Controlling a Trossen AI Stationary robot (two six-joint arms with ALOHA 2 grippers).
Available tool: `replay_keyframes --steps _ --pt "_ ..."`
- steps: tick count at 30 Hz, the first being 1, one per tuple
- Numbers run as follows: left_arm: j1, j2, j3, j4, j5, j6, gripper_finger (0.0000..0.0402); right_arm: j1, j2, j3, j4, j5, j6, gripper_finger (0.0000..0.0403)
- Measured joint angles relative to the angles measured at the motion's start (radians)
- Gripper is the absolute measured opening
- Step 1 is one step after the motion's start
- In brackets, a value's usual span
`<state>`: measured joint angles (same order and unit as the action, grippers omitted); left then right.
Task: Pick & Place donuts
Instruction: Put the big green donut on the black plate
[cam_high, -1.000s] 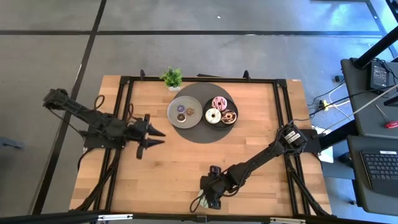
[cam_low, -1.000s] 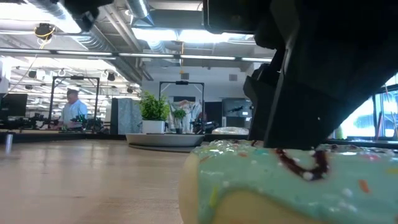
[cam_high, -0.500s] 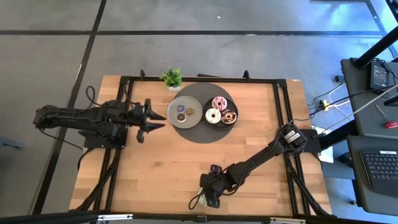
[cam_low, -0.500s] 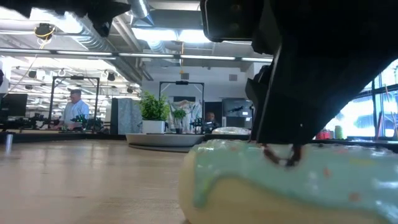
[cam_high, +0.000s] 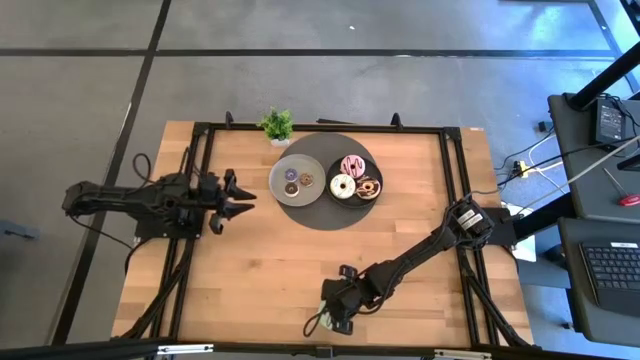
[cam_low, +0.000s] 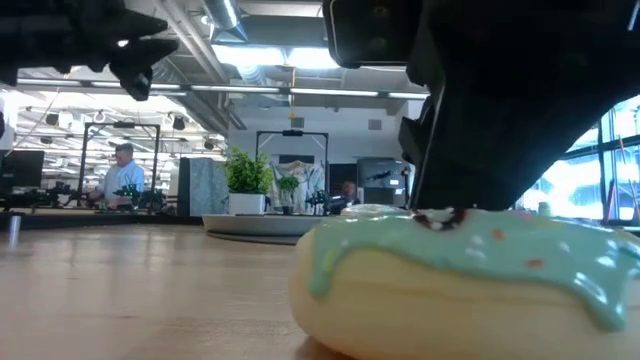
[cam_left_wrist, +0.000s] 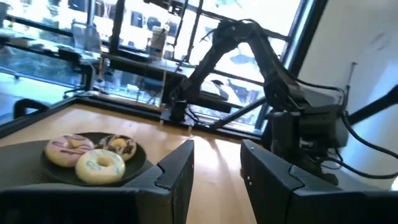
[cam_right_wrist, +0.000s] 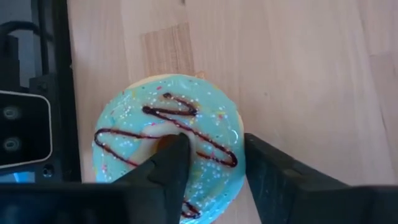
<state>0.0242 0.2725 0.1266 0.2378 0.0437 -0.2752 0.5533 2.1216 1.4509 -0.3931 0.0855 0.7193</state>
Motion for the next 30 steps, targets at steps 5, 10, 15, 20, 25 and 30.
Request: replay_keyframes --steps 5,10,15,20,25,30 --pt "0.000 -0.114 -0.008 -0.146 -0.045 -0.005 0.0128 0.000 0.000 0.000 0.000 0.005 0.036 0.0137" --pt "0.000 -0.222 -0.008 -0.223 -0.053 -0.023 0.0128 0.000 0.000 -0.001 0.000 0.018 0.035 0.0121" --pt "0.000 -0.272 -0.008 -0.327 -0.076 -0.052 0.0128 -0.005 0.000 0.003 -0.004 0.018 0.034 0.0105" --pt "0.000 -0.272 -0.008 -0.341 -0.085 -0.053 0.0128 -0.036 -0.037 0.016 -0.024 0.020 0.019 0.0093" --pt "0.000 -0.272 -0.008 -0.337 -0.132 -0.056 0.0128 -0.093 -0.141 0.024 -0.114 0.024 -0.026 0.0091" --pt "0.000 -0.271 -0.008 -0.376 -0.200 -0.036 0.0128 -0.176 -0.277 0.024 -0.261 0.139 -0.099 0.0091"
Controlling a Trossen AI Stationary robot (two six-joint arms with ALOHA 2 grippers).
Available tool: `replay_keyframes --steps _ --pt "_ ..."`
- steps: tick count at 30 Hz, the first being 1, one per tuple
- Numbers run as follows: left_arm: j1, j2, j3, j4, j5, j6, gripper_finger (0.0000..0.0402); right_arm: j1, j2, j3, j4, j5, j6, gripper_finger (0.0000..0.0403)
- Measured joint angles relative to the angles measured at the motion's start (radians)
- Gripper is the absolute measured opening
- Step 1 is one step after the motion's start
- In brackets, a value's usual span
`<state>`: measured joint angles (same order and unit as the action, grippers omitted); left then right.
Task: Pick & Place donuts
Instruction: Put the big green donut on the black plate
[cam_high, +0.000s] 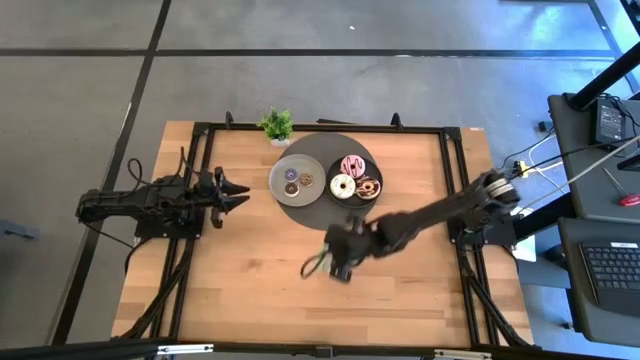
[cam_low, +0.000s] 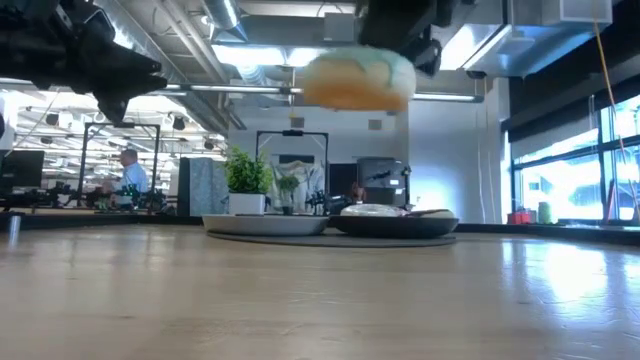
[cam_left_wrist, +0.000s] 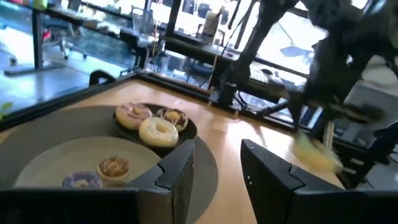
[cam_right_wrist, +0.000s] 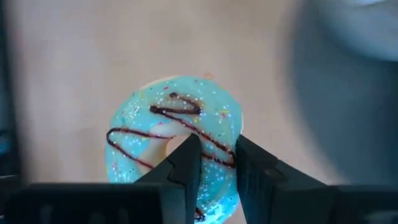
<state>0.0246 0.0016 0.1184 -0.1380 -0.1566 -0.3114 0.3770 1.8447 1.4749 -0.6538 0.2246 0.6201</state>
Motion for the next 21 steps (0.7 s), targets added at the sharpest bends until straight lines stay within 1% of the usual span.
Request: replay_keyframes --steps 6,8,11,13,15,16,18,21 --pt "0.000 0.002 0.000 0.017 -0.032 -0.041 0.0127 -0.130 -0.149 0.000 -0.225 0.193 -0.099 0.0090" --pt "0.000 0.001 0.000 0.012 -0.025 -0.044 0.0128 -0.188 -0.186 -0.004 -0.258 0.225 -0.147 0.0090" --pt "0.000 0.001 0.000 0.012 -0.011 -0.043 0.0127 -0.289 -0.231 -0.030 -0.270 0.226 -0.257 0.0090" --pt "0.000 0.001 0.000 0.013 -0.008 -0.045 0.0128 -0.367 -0.247 -0.049 -0.267 0.215 -0.338 0.0090" --pt "0.000 0.001 0.000 0.013 -0.008 -0.045 0.0128 -0.452 -0.255 -0.073 -0.262 0.175 -0.420 0.0090" --pt "0.000 0.001 0.000 0.013 -0.009 -0.045 0.0127 -0.495 -0.256 -0.091 -0.256 0.138 -0.466 0.0090" --pt "0.000 0.001 0.000 0.014 -0.013 -0.045 0.0128 -0.583 -0.256 -0.137 -0.216 0.029 -0.558 0.0090" --pt "0.000 0.001 0.000 0.014 -0.042 -0.045 0.0127 -0.695 -0.255 -0.217 -0.103 -0.094 -0.667 0.0090"
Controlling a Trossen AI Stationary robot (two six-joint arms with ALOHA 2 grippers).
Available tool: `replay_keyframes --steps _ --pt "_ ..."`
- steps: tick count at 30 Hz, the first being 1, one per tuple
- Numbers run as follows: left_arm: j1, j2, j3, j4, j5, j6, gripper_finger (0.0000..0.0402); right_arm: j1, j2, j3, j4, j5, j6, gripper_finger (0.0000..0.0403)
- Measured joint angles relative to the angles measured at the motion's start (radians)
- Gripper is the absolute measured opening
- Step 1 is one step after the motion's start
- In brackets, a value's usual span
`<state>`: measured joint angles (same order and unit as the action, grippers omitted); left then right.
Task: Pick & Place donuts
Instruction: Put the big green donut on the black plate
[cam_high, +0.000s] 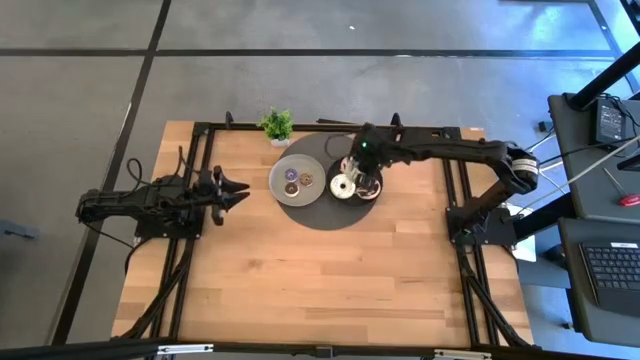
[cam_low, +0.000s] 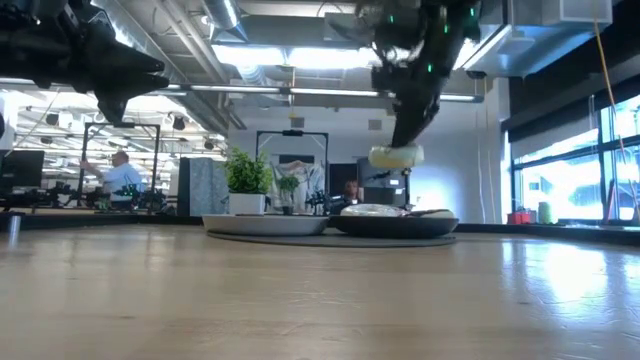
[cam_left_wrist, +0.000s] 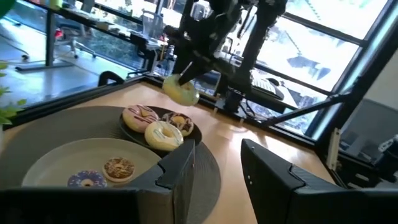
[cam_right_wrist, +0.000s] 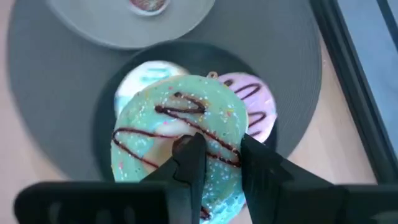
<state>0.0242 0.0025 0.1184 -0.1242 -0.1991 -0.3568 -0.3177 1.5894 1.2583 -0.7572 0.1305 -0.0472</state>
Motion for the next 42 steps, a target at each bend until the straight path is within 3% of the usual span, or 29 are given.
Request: replay_keyframes --steps 5,11,22,28,42 --pt "0.000 0.000 0.000 0.000 -0.042 0.001 0.0127 -0.110 0.000 -0.083 0.120 -0.099 -0.075 0.0090" --pt "0.000 0.000 0.000 0.000 -0.117 0.028 0.0128 -0.139 0.000 -0.147 0.179 -0.182 -0.120 0.0090" --pt "0.000 0.000 0.000 -0.007 -0.229 0.030 0.0128 -0.128 0.000 -0.225 0.309 -0.229 -0.149 0.0090" --pt "0.000 0.000 0.000 -0.008 -0.230 0.028 0.0128 -0.128 0.000 -0.260 0.403 -0.230 -0.148 0.0090" --pt "0.000 0.000 0.000 -0.008 -0.229 0.002 0.0128 -0.128 0.060 -0.285 0.444 -0.228 -0.145 0.0090"
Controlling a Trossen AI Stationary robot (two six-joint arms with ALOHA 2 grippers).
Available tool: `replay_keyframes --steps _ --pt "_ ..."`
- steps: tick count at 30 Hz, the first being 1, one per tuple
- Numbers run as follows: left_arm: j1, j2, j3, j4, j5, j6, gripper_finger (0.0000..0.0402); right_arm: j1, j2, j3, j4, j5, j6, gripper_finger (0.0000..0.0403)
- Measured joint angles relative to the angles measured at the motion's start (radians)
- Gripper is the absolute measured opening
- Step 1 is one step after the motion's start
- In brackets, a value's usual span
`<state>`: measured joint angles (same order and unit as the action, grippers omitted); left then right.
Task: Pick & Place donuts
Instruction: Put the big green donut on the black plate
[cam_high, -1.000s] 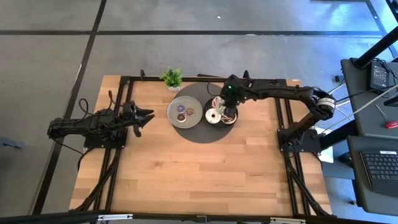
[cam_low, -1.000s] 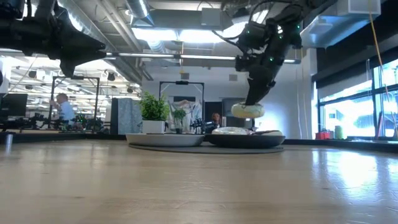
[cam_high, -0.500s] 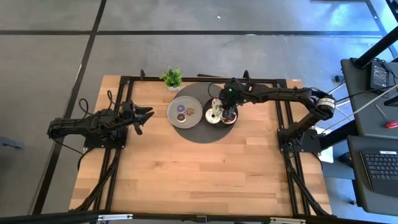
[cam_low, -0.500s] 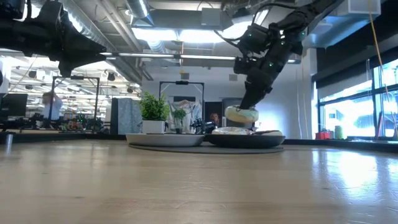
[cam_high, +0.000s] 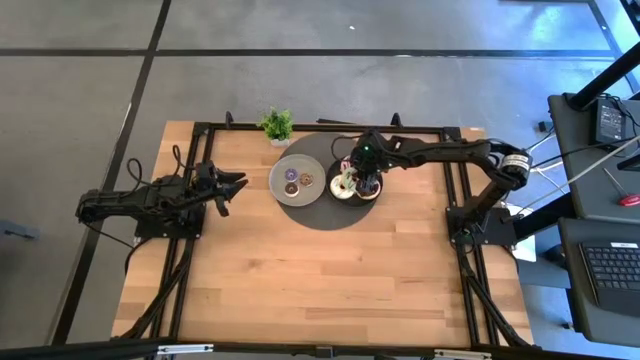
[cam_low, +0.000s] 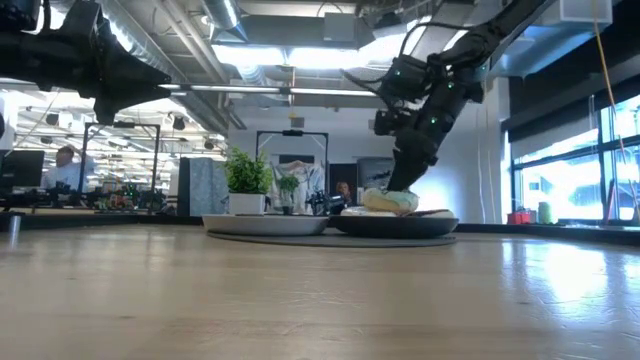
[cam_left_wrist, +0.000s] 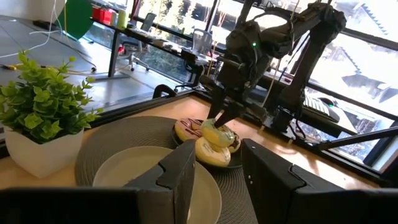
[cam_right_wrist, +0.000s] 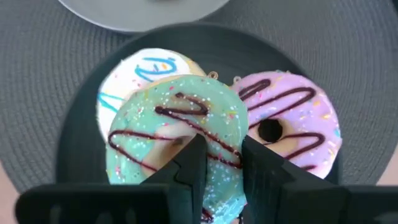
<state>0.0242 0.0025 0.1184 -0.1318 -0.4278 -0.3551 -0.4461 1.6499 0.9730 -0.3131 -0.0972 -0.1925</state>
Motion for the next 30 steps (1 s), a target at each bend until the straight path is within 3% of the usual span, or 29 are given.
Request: replay_keyframes --steps 30 --pt "0.000 0.000 0.000 -0.001 0.003 -0.002 0.0128 0.000 0.019 0.001 0.015 0.088 -0.022 0.0094"
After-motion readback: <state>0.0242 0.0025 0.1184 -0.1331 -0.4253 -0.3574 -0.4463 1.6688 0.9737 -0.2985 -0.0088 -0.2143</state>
